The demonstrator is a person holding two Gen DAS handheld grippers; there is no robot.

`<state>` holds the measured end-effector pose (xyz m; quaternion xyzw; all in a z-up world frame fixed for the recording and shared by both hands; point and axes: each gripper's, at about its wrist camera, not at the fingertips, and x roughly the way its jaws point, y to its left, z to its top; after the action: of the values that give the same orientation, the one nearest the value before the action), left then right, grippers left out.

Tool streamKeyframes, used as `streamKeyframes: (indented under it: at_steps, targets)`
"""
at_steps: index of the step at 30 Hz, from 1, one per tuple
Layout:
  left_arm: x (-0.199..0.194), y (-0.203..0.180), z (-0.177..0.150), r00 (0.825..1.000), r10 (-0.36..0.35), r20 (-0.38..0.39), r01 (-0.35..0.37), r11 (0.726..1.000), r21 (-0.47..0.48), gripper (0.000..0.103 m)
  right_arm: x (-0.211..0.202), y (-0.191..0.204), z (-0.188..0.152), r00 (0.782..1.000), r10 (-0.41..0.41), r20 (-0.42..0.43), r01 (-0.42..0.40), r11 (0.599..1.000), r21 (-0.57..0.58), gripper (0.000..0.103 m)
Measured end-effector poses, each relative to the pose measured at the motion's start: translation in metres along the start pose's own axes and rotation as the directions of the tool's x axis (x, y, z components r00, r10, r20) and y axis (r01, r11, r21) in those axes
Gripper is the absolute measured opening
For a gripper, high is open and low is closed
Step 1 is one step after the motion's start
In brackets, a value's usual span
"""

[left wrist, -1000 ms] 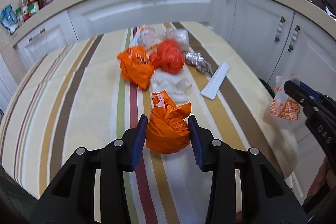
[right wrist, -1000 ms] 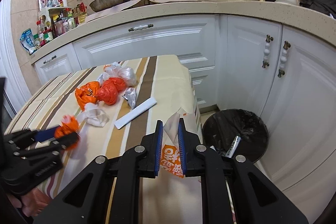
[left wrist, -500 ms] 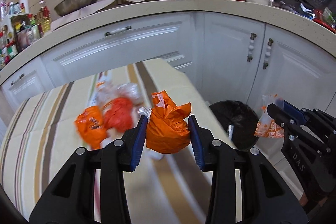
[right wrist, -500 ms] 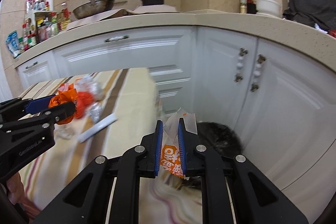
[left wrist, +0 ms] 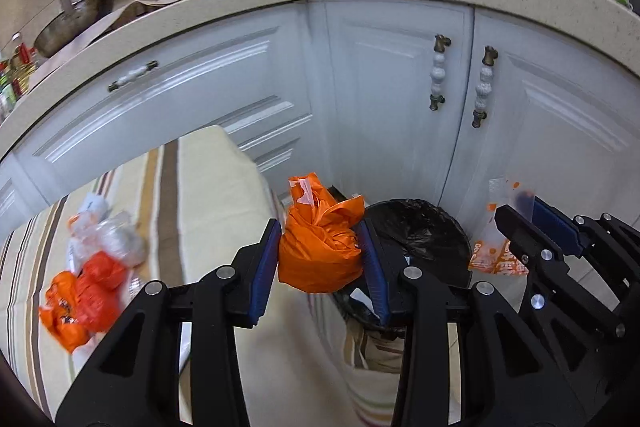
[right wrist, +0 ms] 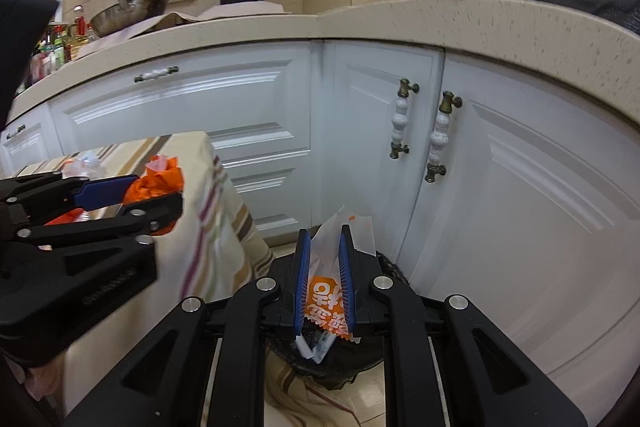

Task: Collect trash
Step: 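Carry both bags over the bin and open both grippers, then return both tools to the table and grasp the foil wrapper with the right gripper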

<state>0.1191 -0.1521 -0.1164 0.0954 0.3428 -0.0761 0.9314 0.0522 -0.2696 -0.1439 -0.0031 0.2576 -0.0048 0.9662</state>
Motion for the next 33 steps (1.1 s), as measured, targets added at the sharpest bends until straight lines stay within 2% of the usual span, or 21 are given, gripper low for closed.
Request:
streamKeyframes:
  at_steps: [9, 11, 13, 14, 18, 25, 33]
  targets:
    - [0.065, -0.034, 0.027, 0.998, 0.020, -0.066, -0.019, 1.000, 0.023, 0.039, 0.046, -0.032, 0.005, 1.000, -0.003, -0.023, 0.003, 1.000, 0.026, 0.015]
    - [0.080, -0.040, 0.028, 0.996, 0.027, -0.083, -0.024, 0.999, 0.036, 0.044, 0.057, -0.038, 0.006, 1.000, 0.004, -0.027, -0.003, 0.999, 0.033, 0.015]
    - [0.090, -0.042, 0.028, 0.995, 0.038, -0.094, -0.034, 0.999, 0.039, 0.053, 0.066, -0.042, 0.005, 1.000, -0.004, -0.027, 0.005, 0.999, 0.038, 0.028]
    - [0.094, -0.042, 0.028, 0.994, 0.044, -0.096, -0.040, 0.999, 0.037, 0.057, 0.069, -0.044, 0.004, 1.000, -0.009, -0.026, 0.010, 0.999, 0.039, 0.030]
    - [0.105, -0.037, 0.028, 0.992, 0.047, -0.119, -0.044, 0.999, 0.025, 0.059, 0.073, -0.050, 0.001, 0.999, -0.019, -0.035, 0.021, 0.998, 0.057, 0.033]
    - [0.086, -0.012, 0.036, 0.994, 0.020, -0.104, -0.027, 0.998, -0.064, 0.062, 0.059, -0.047, 0.003, 0.999, -0.026, -0.044, 0.029, 0.997, 0.077, 0.041]
    - [0.028, 0.032, 0.027, 0.999, 0.016, -0.035, -0.020, 0.995, -0.100, 0.063, 0.025, -0.024, 0.007, 0.999, -0.004, -0.044, 0.009, 0.994, 0.111, 0.046]
